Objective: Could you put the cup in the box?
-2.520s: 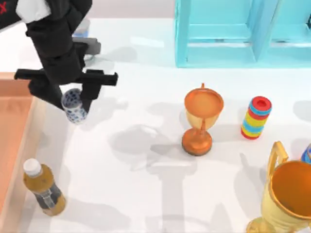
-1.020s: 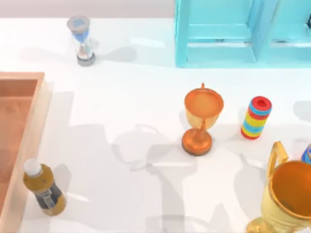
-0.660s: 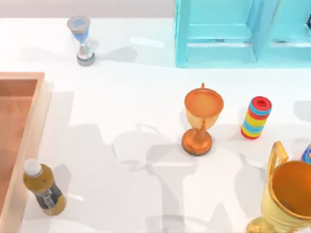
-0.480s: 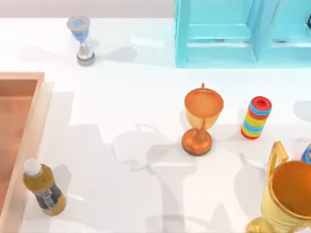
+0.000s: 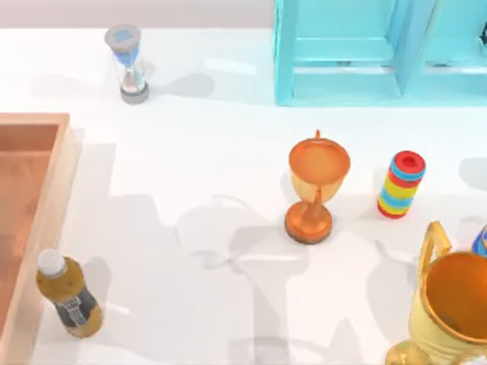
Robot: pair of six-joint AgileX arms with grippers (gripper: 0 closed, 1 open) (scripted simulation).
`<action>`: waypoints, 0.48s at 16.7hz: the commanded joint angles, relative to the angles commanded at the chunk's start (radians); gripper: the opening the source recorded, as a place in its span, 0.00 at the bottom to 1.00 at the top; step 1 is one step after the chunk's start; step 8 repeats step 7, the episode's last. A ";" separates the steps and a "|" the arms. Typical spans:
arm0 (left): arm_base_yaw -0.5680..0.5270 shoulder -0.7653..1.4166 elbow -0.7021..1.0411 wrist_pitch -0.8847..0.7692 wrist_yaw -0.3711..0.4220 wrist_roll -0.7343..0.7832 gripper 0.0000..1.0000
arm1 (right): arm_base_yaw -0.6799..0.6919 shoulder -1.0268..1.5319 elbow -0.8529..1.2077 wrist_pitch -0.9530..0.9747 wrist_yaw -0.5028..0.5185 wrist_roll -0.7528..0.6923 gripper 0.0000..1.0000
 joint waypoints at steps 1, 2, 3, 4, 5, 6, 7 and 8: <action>0.000 0.000 0.000 0.000 0.000 0.000 0.98 | 0.000 0.000 0.000 0.000 0.000 0.000 1.00; 0.000 0.000 0.000 0.000 0.000 0.000 1.00 | 0.000 0.000 0.000 0.000 0.000 0.000 1.00; 0.000 0.000 0.000 0.000 0.000 0.000 1.00 | 0.000 0.000 0.000 0.000 0.000 0.000 1.00; 0.000 0.000 0.000 0.000 0.000 0.000 1.00 | 0.000 0.000 0.000 0.000 0.000 0.000 1.00; 0.000 0.000 0.000 0.000 0.000 0.000 1.00 | 0.000 0.000 0.000 0.000 0.000 0.000 1.00; 0.000 0.000 0.000 0.000 0.000 0.000 1.00 | 0.000 0.000 0.000 0.000 0.000 0.000 1.00; 0.000 0.000 0.000 0.000 0.000 0.000 1.00 | 0.000 0.000 0.000 0.000 0.000 0.000 1.00; 0.000 0.000 0.000 0.000 0.000 0.000 1.00 | 0.000 0.000 0.000 0.000 0.000 0.000 1.00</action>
